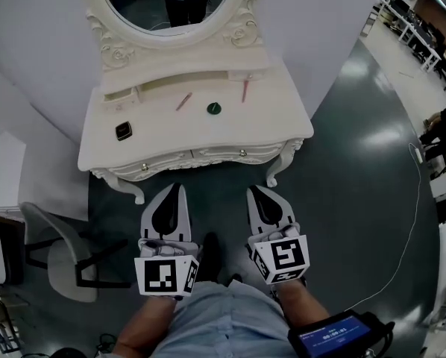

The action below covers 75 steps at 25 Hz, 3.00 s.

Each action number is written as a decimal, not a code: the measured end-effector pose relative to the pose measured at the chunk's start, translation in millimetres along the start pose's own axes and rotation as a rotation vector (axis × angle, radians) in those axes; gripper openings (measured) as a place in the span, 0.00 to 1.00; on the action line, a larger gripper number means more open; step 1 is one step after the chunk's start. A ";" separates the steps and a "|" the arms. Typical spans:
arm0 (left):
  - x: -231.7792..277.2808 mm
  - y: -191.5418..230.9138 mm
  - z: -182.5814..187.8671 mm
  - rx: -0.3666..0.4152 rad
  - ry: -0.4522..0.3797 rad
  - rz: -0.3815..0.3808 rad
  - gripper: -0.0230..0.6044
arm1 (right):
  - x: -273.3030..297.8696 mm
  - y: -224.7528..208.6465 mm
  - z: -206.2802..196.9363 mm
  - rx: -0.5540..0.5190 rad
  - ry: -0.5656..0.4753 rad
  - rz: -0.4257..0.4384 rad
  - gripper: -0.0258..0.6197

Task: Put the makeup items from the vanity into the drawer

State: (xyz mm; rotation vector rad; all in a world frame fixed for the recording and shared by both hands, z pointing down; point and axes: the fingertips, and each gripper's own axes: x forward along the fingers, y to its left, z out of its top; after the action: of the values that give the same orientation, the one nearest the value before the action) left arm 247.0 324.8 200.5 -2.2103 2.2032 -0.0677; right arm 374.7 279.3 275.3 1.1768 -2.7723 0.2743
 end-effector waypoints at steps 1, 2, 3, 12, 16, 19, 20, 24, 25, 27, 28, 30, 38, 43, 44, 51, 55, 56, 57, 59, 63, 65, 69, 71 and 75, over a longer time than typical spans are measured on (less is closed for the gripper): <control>11.8 6.4 2.5 -0.002 -0.006 -0.008 0.04 | 11.4 -2.8 6.0 -0.007 -0.003 -0.009 0.04; 23.3 12.3 5.7 -0.003 -0.013 -0.017 0.04 | 22.1 -5.8 12.4 -0.014 -0.007 -0.018 0.04; 34.2 18.0 9.5 -0.001 -0.022 -0.027 0.04 | 32.6 -9.0 18.7 -0.020 -0.012 -0.028 0.04; 109.2 60.9 15.1 0.002 -0.054 -0.102 0.04 | 113.6 -27.9 44.9 -0.048 -0.025 -0.102 0.04; 125.1 65.0 12.4 -0.011 -0.052 -0.133 0.04 | 127.3 -35.7 48.0 -0.052 -0.018 -0.132 0.04; 132.6 65.3 4.3 -0.025 -0.028 -0.152 0.04 | 134.0 -40.3 46.6 -0.051 -0.003 -0.153 0.04; 135.1 65.6 2.1 -0.026 -0.021 -0.156 0.04 | 135.7 -42.5 45.9 -0.048 0.001 -0.160 0.04; 146.2 67.0 -2.9 -0.035 -0.009 -0.167 0.04 | 141.6 -54.0 41.5 -0.037 0.018 -0.184 0.04; 150.1 67.6 -3.7 -0.036 -0.007 -0.170 0.04 | 144.0 -57.3 40.7 -0.033 0.022 -0.189 0.04; 161.1 70.7 -6.4 -0.037 0.000 -0.175 0.04 | 152.7 -64.0 38.5 -0.025 0.031 -0.196 0.04; 168.2 73.1 -8.3 -0.037 0.003 -0.176 0.04 | 158.9 -67.4 37.1 -0.022 0.035 -0.199 0.04; 185.2 77.6 -12.9 -0.037 0.009 -0.178 0.04 | 172.4 -76.0 34.6 -0.016 0.041 -0.204 0.04; 265.8 82.7 -24.8 -0.009 0.047 -0.180 0.04 | 234.5 -138.0 23.6 0.025 0.077 -0.236 0.04; 315.3 84.6 -38.3 -0.003 0.069 -0.174 0.04 | 278.4 -174.6 11.6 0.049 0.107 -0.229 0.04; 324.9 84.7 -41.7 -0.001 0.073 -0.173 0.04 | 286.9 -181.2 9.0 0.054 0.110 -0.225 0.04; 379.1 77.4 -43.8 0.029 0.101 -0.168 0.04 | 335.0 -218.2 8.9 0.084 0.114 -0.179 0.04; 394.4 81.0 -42.3 0.040 0.106 -0.155 0.04 | 352.2 -225.0 6.2 0.085 0.129 -0.169 0.04; 397.5 81.8 -41.8 0.042 0.107 -0.151 0.04 | 355.7 -225.9 4.3 0.086 0.137 -0.164 0.04; 400.6 82.5 -41.9 0.043 0.108 -0.148 0.04 | 359.3 -226.8 1.9 0.085 0.146 -0.158 0.04; 405.6 84.8 -45.3 0.040 0.116 -0.143 0.04 | 365.6 -227.6 -5.5 0.083 0.167 -0.149 0.04; 409.8 92.7 -60.8 0.012 0.151 -0.144 0.04 | 371.3 -226.5 -30.0 0.089 0.237 -0.160 0.05; 413.6 97.4 -71.2 -0.001 0.169 -0.148 0.04 | 375.8 -227.7 -43.8 0.092 0.271 -0.171 0.05; 422.3 107.8 -89.5 -0.029 0.203 -0.154 0.04 | 384.0 -229.6 -68.9 0.106 0.337 -0.191 0.14; 425.7 113.5 -95.8 -0.050 0.216 -0.151 0.04 | 387.6 -230.0 -81.0 0.109 0.377 -0.197 0.19; 427.6 120.6 -107.3 -0.088 0.246 -0.150 0.04 | 390.9 -228.0 -105.1 0.108 0.476 -0.207 0.21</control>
State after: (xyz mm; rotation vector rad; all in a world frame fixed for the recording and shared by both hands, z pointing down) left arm 123.0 -101.4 309.4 -2.5371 2.1870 -0.2638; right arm 272.9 -127.7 474.8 1.2188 -2.2335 0.6003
